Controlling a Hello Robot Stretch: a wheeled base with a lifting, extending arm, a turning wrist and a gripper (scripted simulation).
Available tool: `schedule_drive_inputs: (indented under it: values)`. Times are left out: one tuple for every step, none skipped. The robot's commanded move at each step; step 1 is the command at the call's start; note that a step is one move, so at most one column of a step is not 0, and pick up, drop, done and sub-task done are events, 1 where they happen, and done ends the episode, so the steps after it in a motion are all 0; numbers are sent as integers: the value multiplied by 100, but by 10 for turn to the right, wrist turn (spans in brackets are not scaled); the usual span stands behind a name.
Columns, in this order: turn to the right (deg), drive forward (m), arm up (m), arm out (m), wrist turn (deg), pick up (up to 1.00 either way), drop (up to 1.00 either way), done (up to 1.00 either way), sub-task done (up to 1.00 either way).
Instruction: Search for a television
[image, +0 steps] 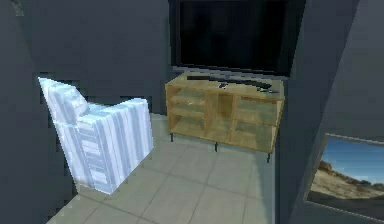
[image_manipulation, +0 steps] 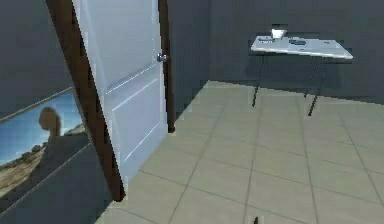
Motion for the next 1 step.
schedule_drive_inputs:
  values:
    - [-30, 0, 0, 0, 0, 0, 0, 0, 0]
